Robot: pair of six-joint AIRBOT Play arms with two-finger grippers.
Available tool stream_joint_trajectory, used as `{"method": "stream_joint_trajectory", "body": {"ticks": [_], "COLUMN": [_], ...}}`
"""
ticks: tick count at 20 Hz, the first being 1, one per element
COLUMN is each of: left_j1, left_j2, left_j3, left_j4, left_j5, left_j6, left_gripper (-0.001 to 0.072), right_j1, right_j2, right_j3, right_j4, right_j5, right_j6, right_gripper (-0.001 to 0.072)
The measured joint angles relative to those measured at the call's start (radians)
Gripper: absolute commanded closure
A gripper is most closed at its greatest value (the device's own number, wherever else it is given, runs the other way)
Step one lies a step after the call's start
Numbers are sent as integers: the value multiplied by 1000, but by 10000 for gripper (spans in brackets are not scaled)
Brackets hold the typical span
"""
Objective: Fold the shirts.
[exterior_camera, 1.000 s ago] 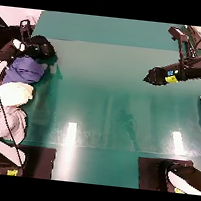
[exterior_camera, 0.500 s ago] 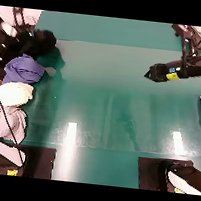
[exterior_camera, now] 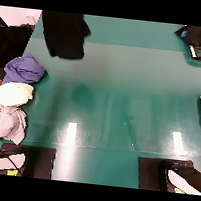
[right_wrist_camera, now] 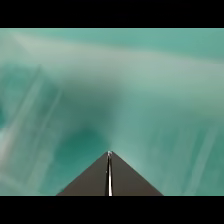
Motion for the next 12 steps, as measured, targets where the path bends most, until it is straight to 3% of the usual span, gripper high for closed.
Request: {"method": "stream_joint_trajectory", "body": {"ticks": [3,6,8,9,12], "left_j1": [-135,-254,-303,-314,-294], "left_j2": [46,58,57,55,53], "left_j3": [-72,-219,-353,-426,-572], "left_j4": [-6,89,152,176,224], "left_j5": [-83,-113,-111,-92,-53], "left_j6": [14,19,17,8,-55], "left_gripper": [682,678,162,117,117], "right_j1": [-14,-20,-22,-22,-23], "right_j2": [1,1,1,1,1], "right_j3": [61,93,103,106,110], "right_j4": [2,2,1,1,0], "right_j5": [9,51,95,117,158], "right_j6": [0,0,0,0,0], "right_gripper": [692,692,691,692,692]}}
